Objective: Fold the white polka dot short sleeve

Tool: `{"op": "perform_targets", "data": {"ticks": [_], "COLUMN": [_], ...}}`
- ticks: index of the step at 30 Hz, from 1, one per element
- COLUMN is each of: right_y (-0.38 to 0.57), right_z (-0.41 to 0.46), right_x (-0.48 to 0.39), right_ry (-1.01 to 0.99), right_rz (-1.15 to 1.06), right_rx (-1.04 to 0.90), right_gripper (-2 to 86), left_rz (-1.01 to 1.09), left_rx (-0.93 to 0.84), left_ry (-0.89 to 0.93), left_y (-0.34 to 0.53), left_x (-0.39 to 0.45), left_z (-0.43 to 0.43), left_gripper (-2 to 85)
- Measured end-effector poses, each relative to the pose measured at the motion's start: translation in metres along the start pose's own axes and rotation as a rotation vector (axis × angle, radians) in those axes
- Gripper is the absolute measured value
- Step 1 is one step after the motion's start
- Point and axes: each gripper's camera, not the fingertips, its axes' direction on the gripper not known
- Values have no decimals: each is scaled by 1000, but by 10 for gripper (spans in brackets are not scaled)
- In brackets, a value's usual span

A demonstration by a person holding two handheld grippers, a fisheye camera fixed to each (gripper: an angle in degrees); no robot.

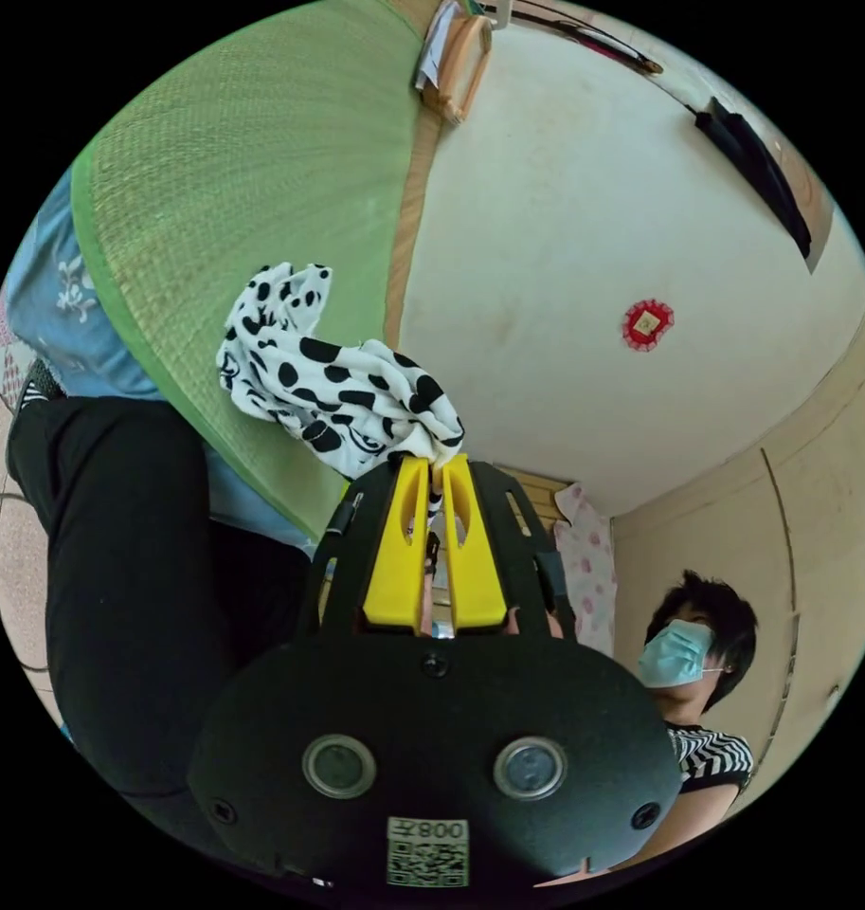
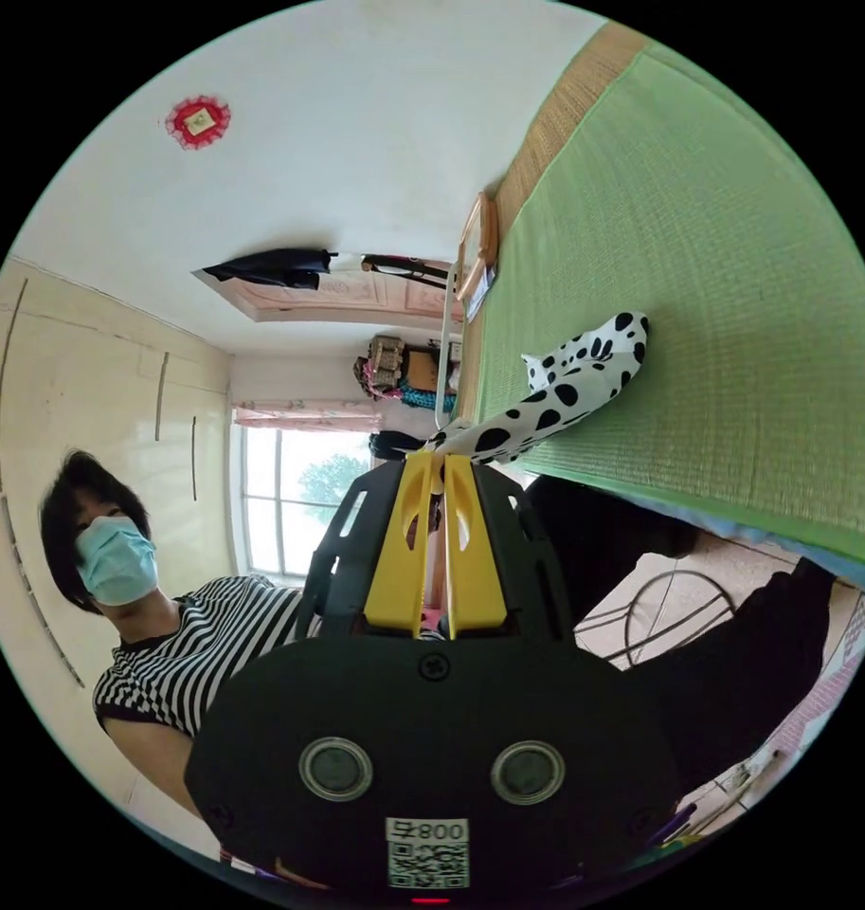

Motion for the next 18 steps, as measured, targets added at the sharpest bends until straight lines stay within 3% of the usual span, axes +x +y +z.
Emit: {"op": "perform_targets", "data": {"ticks": [18], "right_y": [217], "right_z": [-171], "right_x": [-142], "right_ry": [-27], "right_rz": [-67], "right_rx": [269], "right_gripper": [19], "left_rz": [76], "left_rx": [-291], "left_ry": [16], "left_y": [113], "left_x": [1], "left_z": [218], "left_gripper": [27]}}
